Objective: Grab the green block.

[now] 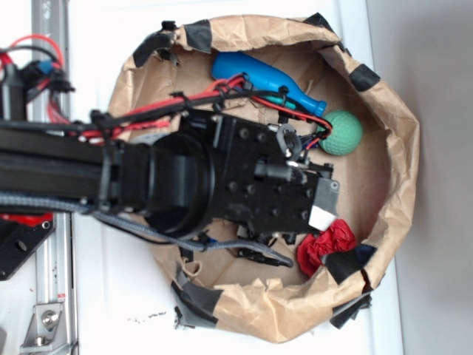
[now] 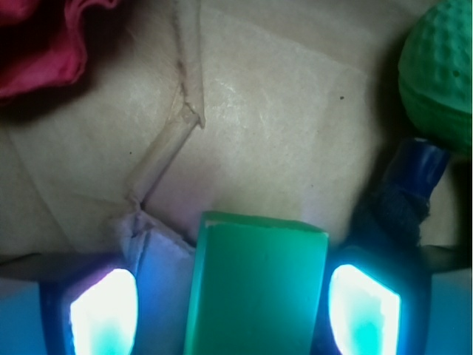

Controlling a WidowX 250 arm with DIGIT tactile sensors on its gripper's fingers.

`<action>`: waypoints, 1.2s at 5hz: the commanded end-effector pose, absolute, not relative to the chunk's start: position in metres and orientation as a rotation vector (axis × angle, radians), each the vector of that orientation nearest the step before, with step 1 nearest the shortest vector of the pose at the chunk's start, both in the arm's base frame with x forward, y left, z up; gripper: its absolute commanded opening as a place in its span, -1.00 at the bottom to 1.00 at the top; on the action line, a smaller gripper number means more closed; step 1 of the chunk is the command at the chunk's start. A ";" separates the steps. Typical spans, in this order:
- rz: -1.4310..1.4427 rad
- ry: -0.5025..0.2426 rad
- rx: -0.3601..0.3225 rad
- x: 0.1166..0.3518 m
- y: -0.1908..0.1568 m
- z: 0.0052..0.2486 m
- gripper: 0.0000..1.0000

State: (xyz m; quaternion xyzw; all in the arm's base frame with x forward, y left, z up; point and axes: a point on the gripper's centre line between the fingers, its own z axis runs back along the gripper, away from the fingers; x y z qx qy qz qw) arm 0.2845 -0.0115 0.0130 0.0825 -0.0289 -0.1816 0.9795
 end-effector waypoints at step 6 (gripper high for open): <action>-0.406 -0.052 -0.115 0.254 -0.043 0.008 -1.00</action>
